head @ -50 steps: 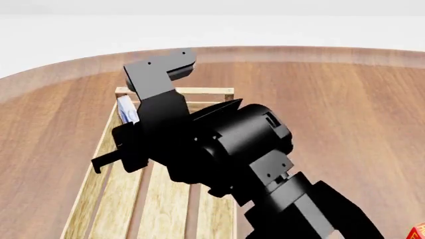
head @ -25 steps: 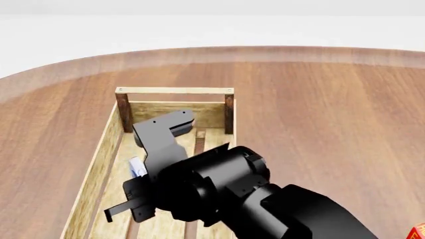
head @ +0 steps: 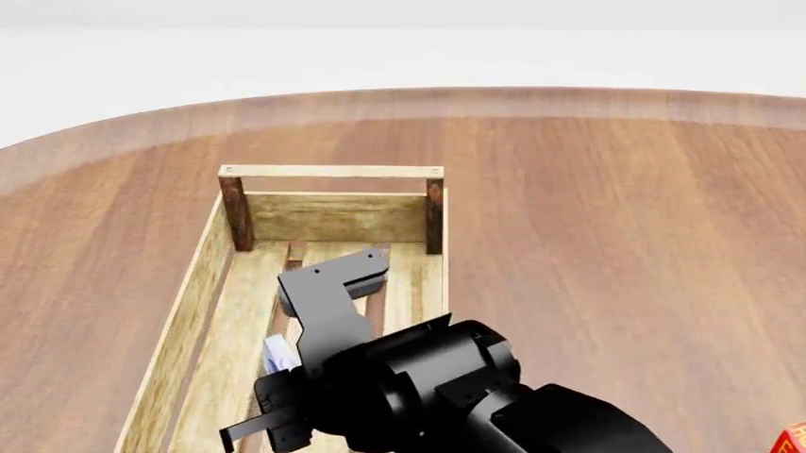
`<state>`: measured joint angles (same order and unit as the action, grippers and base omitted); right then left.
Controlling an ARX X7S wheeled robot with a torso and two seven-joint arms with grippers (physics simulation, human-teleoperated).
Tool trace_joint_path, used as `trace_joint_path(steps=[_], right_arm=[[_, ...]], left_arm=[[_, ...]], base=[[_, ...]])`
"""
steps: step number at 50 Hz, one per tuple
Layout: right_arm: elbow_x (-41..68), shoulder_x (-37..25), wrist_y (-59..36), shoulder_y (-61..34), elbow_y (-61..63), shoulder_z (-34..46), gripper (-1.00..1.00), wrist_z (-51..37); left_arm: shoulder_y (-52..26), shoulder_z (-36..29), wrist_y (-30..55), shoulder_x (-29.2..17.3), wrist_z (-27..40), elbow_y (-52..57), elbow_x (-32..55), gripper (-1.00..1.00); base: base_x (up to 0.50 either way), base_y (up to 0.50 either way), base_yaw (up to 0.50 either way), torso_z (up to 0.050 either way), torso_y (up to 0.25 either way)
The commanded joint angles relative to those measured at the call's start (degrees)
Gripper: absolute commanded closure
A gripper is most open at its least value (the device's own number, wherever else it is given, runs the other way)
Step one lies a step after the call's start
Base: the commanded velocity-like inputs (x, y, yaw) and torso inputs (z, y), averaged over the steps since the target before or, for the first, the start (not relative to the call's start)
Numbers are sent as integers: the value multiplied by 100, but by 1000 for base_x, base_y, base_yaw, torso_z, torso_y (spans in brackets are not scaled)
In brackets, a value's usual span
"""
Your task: Pick up the cream cheese and put it in the tray.
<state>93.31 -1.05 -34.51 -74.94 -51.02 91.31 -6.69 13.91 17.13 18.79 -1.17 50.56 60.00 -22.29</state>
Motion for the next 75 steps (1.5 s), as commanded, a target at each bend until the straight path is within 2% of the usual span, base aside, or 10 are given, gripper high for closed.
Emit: trace_joint_path(steps=[1, 16, 40, 52, 53, 75], right_arm=[[-293, 105, 291, 53, -701, -120, 100, 314], [-385, 105, 182, 84, -657, -137, 100, 275], [-778, 105, 536, 174, -558, -167, 100, 276], [-558, 105, 439, 104, -643, -173, 100, 219], [-579, 105, 427, 104, -611, -153, -100, 267], [-549, 105, 330, 75, -611, -157, -100, 431]], left_arm=[[-188, 0, -13, 116, -273, 0, -150, -100], [-352, -109, 171, 116, -382, 0, -297, -100], [-345, -156, 160, 116, -374, 0, -328, -100], [-403, -199, 221, 116, -411, 0, -394, -100], [-422, -204, 238, 116, -419, 0, -394, -100], [-463, -267, 280, 116, -441, 0, -443, -100]], base=[[0, 0, 0, 0, 0], [0, 0, 0, 0, 0], [0, 0, 0, 0, 0], [0, 0, 0, 0, 1], [0, 0, 0, 0, 0], [0, 0, 0, 0, 0]])
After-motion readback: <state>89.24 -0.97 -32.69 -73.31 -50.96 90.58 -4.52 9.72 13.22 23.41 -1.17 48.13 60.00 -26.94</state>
